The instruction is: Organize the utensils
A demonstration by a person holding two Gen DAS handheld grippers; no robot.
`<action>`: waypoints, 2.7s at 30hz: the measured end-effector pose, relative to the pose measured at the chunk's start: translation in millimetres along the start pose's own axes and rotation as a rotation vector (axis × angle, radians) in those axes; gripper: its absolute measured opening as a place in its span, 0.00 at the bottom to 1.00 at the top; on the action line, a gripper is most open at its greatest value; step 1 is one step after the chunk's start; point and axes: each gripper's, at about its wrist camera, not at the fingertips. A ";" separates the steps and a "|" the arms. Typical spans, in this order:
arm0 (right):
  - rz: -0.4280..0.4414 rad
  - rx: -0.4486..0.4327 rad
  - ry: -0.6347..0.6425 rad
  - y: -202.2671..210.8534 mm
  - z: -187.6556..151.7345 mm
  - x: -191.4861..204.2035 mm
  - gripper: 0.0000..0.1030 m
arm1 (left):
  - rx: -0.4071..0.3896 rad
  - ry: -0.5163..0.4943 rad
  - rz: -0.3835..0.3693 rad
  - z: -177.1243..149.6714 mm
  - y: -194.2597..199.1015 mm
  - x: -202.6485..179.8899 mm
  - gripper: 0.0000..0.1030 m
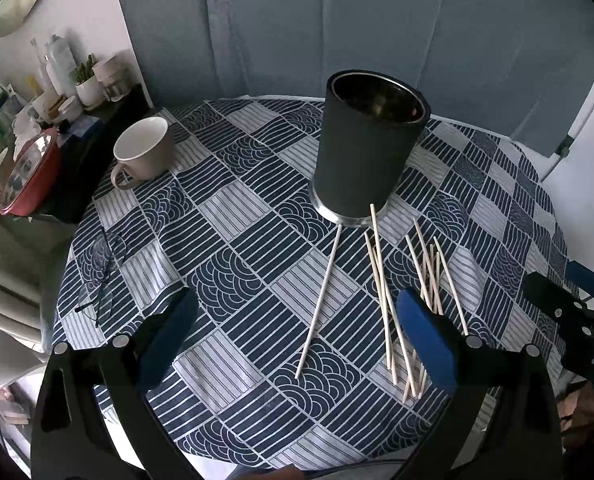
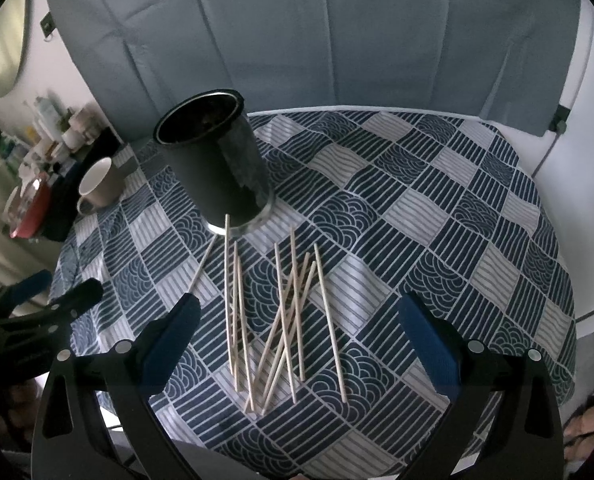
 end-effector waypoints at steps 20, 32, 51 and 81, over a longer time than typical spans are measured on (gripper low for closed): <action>0.014 0.073 -0.051 -19.5 2.9 -13.3 0.92 | 0.091 -0.021 0.028 5.3 -21.5 1.3 0.94; -0.027 0.193 -0.069 -55.3 -7.4 -32.0 0.92 | 0.220 -0.057 0.044 -4.2 -58.6 3.2 0.94; -0.181 0.342 -0.005 -124.2 -33.2 -49.9 0.92 | 0.411 -0.012 0.026 -22.1 -125.0 8.5 0.94; -0.129 0.363 -0.044 -157.2 -47.4 -54.8 0.94 | 0.380 -0.137 -0.018 -23.4 -164.2 -1.6 0.96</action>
Point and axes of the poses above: each gripper's, at about its wrist camera, not at the fingertips, and y roughly against the way its jaws point, x to its left, z to its top, and after that the axes turned 3 degrees about -z, right-handed
